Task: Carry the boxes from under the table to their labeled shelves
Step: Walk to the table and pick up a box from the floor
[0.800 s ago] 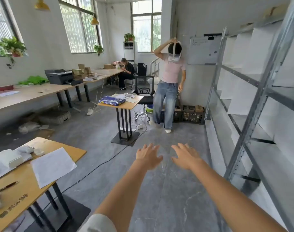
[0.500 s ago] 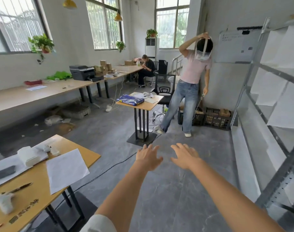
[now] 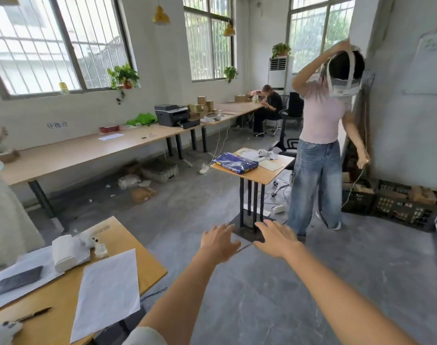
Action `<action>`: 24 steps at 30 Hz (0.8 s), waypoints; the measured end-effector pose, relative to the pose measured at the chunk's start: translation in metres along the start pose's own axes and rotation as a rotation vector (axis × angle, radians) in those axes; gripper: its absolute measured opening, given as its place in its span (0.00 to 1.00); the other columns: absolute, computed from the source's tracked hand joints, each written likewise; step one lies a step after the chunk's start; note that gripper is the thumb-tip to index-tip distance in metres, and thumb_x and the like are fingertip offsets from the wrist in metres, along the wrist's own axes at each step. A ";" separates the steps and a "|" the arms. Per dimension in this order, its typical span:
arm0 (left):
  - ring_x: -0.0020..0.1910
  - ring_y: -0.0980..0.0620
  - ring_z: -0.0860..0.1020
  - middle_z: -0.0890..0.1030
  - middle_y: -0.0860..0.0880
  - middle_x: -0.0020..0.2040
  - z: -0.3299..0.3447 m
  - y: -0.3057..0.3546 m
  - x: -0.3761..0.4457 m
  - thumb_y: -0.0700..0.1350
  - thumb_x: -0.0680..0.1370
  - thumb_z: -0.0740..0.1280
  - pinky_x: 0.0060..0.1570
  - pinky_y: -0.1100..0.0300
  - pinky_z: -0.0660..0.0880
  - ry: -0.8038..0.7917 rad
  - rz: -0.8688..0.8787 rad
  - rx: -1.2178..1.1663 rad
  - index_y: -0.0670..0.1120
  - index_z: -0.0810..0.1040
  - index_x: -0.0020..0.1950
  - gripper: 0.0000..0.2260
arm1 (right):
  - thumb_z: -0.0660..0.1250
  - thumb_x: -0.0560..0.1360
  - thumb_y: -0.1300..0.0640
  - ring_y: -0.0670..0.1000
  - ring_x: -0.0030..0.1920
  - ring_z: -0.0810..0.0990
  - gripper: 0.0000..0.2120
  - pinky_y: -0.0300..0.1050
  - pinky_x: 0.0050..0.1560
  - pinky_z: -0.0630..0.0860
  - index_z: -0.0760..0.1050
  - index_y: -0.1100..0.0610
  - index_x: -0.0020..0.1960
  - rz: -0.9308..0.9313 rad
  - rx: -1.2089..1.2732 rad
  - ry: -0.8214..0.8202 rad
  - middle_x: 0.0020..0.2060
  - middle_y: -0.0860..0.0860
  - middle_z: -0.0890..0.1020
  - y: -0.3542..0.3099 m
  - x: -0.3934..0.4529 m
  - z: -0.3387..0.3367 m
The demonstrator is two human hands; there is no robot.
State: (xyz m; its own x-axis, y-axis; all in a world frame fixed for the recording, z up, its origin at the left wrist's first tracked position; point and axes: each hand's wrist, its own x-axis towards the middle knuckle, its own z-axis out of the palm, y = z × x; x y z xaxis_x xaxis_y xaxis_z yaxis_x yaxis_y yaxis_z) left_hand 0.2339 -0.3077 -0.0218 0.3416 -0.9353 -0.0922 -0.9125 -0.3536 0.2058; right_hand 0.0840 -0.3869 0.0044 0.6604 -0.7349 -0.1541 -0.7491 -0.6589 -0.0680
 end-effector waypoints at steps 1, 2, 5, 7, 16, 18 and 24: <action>0.70 0.45 0.65 0.67 0.48 0.72 -0.003 -0.004 0.016 0.57 0.77 0.55 0.67 0.47 0.63 0.003 -0.013 0.002 0.53 0.58 0.74 0.26 | 0.57 0.76 0.42 0.58 0.71 0.64 0.31 0.56 0.67 0.65 0.55 0.54 0.75 -0.011 0.002 0.000 0.72 0.55 0.64 0.004 0.017 -0.004; 0.70 0.45 0.65 0.67 0.48 0.72 -0.007 -0.009 0.032 0.57 0.77 0.55 0.67 0.47 0.63 0.003 -0.024 0.006 0.53 0.58 0.74 0.26 | 0.57 0.76 0.42 0.58 0.70 0.64 0.31 0.56 0.67 0.65 0.55 0.54 0.75 -0.020 0.006 -0.002 0.72 0.55 0.64 0.008 0.034 -0.008; 0.71 0.44 0.64 0.67 0.48 0.73 -0.015 -0.024 0.077 0.58 0.77 0.54 0.67 0.47 0.64 0.001 -0.050 0.026 0.53 0.58 0.74 0.26 | 0.57 0.76 0.43 0.58 0.70 0.65 0.30 0.56 0.66 0.66 0.56 0.54 0.74 -0.058 0.010 -0.018 0.72 0.55 0.64 0.012 0.084 -0.015; 0.71 0.44 0.64 0.66 0.47 0.73 -0.020 -0.037 0.108 0.58 0.77 0.54 0.67 0.46 0.64 0.002 -0.073 0.032 0.52 0.58 0.75 0.27 | 0.56 0.76 0.42 0.57 0.70 0.65 0.30 0.56 0.65 0.66 0.57 0.55 0.74 -0.079 0.003 -0.033 0.72 0.54 0.64 0.010 0.121 -0.018; 0.68 0.42 0.66 0.69 0.44 0.71 -0.038 -0.125 0.268 0.57 0.77 0.55 0.64 0.47 0.64 -0.007 -0.209 -0.003 0.49 0.61 0.73 0.26 | 0.57 0.76 0.42 0.57 0.69 0.66 0.30 0.56 0.65 0.66 0.56 0.54 0.74 -0.178 -0.046 -0.027 0.70 0.54 0.66 -0.014 0.318 -0.038; 0.68 0.42 0.67 0.69 0.44 0.70 -0.046 -0.143 0.303 0.57 0.77 0.55 0.64 0.48 0.64 -0.007 -0.213 -0.019 0.49 0.61 0.73 0.26 | 0.57 0.76 0.42 0.57 0.69 0.67 0.30 0.55 0.65 0.66 0.57 0.54 0.74 -0.182 -0.044 -0.035 0.71 0.54 0.66 -0.022 0.360 -0.044; 0.68 0.42 0.68 0.70 0.44 0.69 -0.067 -0.196 0.390 0.57 0.77 0.56 0.64 0.49 0.65 -0.008 -0.255 -0.019 0.49 0.61 0.73 0.26 | 0.58 0.76 0.44 0.57 0.69 0.66 0.31 0.55 0.66 0.66 0.54 0.53 0.75 -0.227 -0.031 -0.086 0.72 0.54 0.64 -0.047 0.470 -0.053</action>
State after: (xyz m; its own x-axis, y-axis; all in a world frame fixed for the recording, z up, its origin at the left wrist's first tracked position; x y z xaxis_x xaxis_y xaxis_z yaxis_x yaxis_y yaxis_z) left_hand 0.5607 -0.6043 -0.0326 0.5583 -0.8157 -0.1511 -0.7927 -0.5783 0.1928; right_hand 0.4322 -0.7096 -0.0126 0.8040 -0.5517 -0.2217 -0.5789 -0.8114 -0.0803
